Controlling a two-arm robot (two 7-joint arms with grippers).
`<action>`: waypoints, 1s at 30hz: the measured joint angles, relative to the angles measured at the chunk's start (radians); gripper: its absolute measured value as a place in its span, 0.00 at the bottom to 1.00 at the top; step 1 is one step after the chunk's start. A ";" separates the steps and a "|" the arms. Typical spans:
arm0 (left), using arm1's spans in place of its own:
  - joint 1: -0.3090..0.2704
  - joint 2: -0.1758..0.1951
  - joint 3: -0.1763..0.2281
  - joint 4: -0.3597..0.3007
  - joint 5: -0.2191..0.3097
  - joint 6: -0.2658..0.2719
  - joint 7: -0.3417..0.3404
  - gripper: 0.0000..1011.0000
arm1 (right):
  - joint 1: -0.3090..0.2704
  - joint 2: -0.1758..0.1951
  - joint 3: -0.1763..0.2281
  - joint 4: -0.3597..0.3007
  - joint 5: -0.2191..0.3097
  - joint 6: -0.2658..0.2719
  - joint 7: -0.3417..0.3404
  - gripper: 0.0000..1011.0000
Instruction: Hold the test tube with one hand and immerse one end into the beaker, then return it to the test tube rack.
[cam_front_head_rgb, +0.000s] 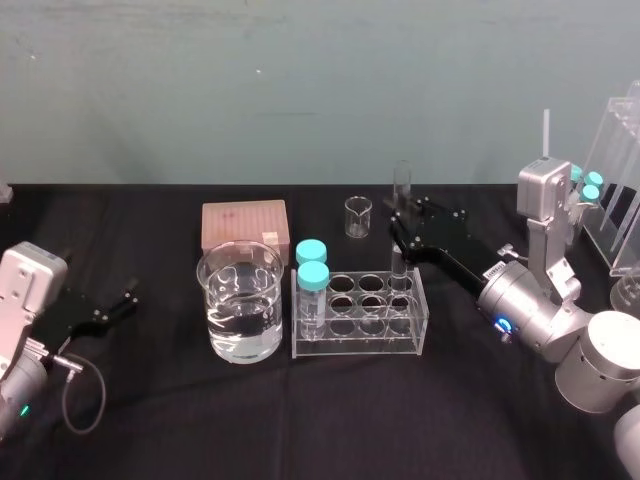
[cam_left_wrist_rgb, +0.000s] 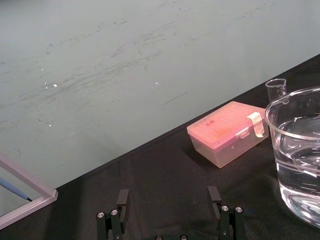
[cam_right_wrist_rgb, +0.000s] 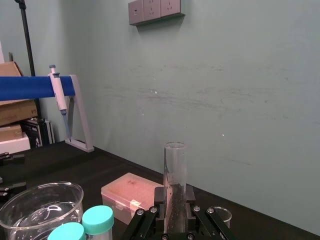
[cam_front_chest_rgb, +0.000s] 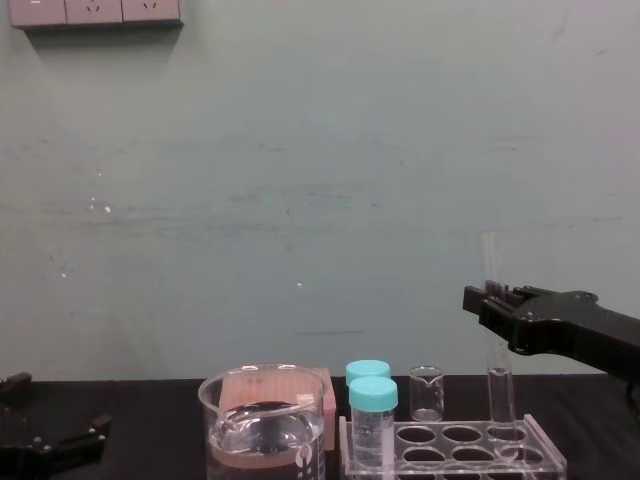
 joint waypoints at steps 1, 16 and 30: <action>0.000 0.000 0.000 0.000 0.000 0.000 0.000 0.99 | 0.000 -0.001 0.000 0.001 0.000 0.000 0.000 0.22; 0.000 0.000 0.000 0.000 0.000 0.000 0.000 0.99 | 0.006 -0.006 -0.007 0.031 -0.012 -0.007 0.001 0.22; 0.000 0.000 0.000 0.000 0.000 0.000 0.000 0.99 | 0.005 -0.010 -0.008 0.036 -0.019 -0.008 -0.001 0.22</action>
